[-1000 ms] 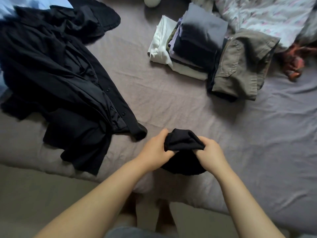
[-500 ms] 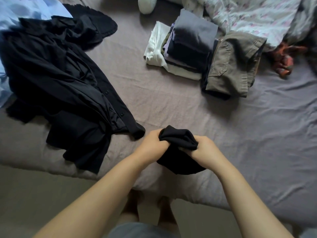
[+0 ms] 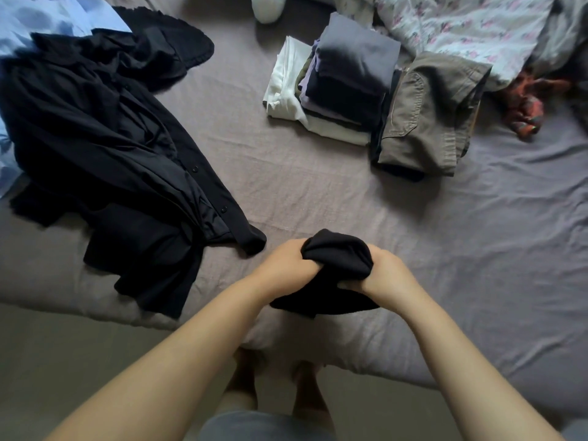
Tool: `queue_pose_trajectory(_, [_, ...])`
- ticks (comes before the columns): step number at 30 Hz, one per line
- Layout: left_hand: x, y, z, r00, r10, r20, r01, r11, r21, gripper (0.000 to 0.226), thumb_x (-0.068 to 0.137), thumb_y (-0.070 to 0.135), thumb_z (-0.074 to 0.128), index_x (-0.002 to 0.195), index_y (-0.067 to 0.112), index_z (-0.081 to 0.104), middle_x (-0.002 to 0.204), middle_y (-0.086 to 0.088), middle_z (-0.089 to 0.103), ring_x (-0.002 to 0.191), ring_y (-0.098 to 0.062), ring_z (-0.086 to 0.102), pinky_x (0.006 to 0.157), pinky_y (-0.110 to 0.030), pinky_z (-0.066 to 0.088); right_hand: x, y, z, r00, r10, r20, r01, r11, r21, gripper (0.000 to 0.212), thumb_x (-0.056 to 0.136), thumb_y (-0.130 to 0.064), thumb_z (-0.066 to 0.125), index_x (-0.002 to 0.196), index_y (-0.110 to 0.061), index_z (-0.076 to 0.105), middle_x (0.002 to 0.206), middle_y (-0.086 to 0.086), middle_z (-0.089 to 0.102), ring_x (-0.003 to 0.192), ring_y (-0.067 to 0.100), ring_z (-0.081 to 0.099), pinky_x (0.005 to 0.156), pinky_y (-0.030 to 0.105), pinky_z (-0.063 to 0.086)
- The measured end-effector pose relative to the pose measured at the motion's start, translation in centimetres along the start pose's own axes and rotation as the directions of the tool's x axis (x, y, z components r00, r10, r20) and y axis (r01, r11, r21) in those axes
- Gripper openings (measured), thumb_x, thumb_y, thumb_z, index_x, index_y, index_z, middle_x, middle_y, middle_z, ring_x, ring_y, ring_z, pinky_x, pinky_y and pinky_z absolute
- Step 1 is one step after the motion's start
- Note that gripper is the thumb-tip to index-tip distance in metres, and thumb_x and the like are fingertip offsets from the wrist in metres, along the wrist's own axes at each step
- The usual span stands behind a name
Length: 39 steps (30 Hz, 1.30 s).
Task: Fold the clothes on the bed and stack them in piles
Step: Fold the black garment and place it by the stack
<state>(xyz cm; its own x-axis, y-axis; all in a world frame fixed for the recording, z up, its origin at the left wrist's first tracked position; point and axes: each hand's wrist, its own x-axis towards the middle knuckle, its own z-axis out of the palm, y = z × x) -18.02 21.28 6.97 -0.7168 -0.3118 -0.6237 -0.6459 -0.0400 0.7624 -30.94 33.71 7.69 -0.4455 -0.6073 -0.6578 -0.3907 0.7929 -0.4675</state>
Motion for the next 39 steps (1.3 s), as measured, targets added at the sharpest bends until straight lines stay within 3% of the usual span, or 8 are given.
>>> queue_pose_trajectory(4, [-0.2,-0.4,0.5,0.99,-0.01,0.144,0.008,1.0,0.012,0.029,0.08,0.022,0.074,0.106,0.021,0.061,0.101,0.006,0.068,0.094,-0.008,0.063,0.08,-0.021,0.051,1.1,0.9,1.0,0.991,0.022,-0.129,-0.031,0.997,-0.064,0.027,0.086,-0.011,0.05,0.062,-0.022,0.045,0.074,-0.002,0.049,0.073,0.023,0.052,0.055,0.028,0.035])
queue_pose_trajectory(13, [2.0,-2.9,0.9,0.999,-0.019,-0.041,0.04,0.784,0.619,0.028,0.082,0.014,0.05,0.107,0.022,0.06,0.108,-0.001,0.059,0.099,-0.028,0.058,0.074,-0.032,0.043,0.2,2.1,0.8,0.998,-0.007,0.067,-0.041,0.725,0.687,0.034,0.079,-0.009,0.075,0.107,-0.024,0.065,0.098,-0.009,0.073,0.093,0.004,0.068,0.073,0.017,0.049])
queue_pose_trajectory(17, [2.3,-2.4,0.4,0.995,-0.099,0.004,0.098,0.993,0.066,0.017,0.089,0.009,0.048,0.095,0.017,0.063,0.082,0.001,0.065,0.079,-0.019,0.059,0.062,-0.025,0.042,0.4,3.2,1.0,0.989,0.038,0.141,-0.104,0.862,0.495,0.046,0.07,-0.013,0.083,0.11,-0.023,0.062,0.099,-0.008,0.072,0.091,0.004,0.067,0.072,0.016,0.049])
queue_pose_trajectory(22, [2.0,-2.1,0.6,0.946,-0.209,0.247,0.309,0.81,-0.499,0.022,0.088,0.01,0.049,0.067,0.017,0.05,0.054,0.003,0.047,0.047,-0.011,0.043,0.048,-0.02,0.032,1.0,2.9,1.4,0.991,0.034,0.132,-0.074,0.947,0.313,0.009,0.089,-0.019,0.065,0.096,-0.016,0.07,0.09,0.001,0.073,0.089,0.012,0.067,0.073,0.02,0.05])
queue_pose_trajectory(28, [1.9,-2.3,-0.4,0.908,-0.162,0.385,0.377,0.717,-0.587,0.017,0.085,0.027,0.065,0.096,0.014,0.063,0.075,-0.003,0.061,0.052,-0.009,0.052,0.054,-0.016,0.044,0.2,2.3,-0.2,0.965,-0.037,0.26,-0.217,0.444,0.869,0.03,0.085,-0.015,0.049,0.107,-0.008,0.068,0.108,0.013,0.071,0.102,0.021,0.067,0.086,0.03,0.053])
queue_pose_trajectory(31, [2.5,-3.7,0.3,0.971,-0.194,-0.137,0.174,0.973,-0.149,0.038,0.079,0.042,0.073,0.107,0.02,0.061,0.104,0.002,0.064,0.09,-0.009,0.062,0.087,-0.027,0.049,-0.3,1.9,-0.2,0.961,-0.096,0.26,-0.239,0.19,0.952,0.036,0.082,-0.018,0.045,0.095,-0.005,0.076,0.102,0.017,0.071,0.092,0.025,0.069,0.079,0.032,0.057])
queue_pose_trajectory(34, [1.2,-3.4,1.3,0.778,0.101,-0.62,-0.093,0.995,0.046,0.025,0.087,0.045,0.06,0.085,0.02,0.063,0.088,0.005,0.063,0.085,-0.011,0.06,0.084,-0.034,0.05,-0.5,1.7,0.1,0.966,-0.107,0.233,-0.233,0.019,0.972,0.038,0.083,-0.018,0.044,0.099,-0.003,0.075,0.106,0.022,0.069,0.095,0.031,0.069,0.082,0.04,0.057])
queue_pose_trajectory(39, [-1.0,-0.8,3.6,0.978,0.136,-0.16,-0.184,0.925,-0.332,0.022,0.095,0.026,0.058,0.082,0.014,0.072,0.085,0.013,0.072,0.086,0.003,0.065,0.085,-0.018,0.049,-0.3,1.6,0.3,0.978,-0.086,0.19,-0.19,0.009,0.982,0.034,0.076,-0.023,0.058,0.097,-0.002,0.075,0.106,0.02,0.069,0.096,0.028,0.069,0.084,0.036,0.057])
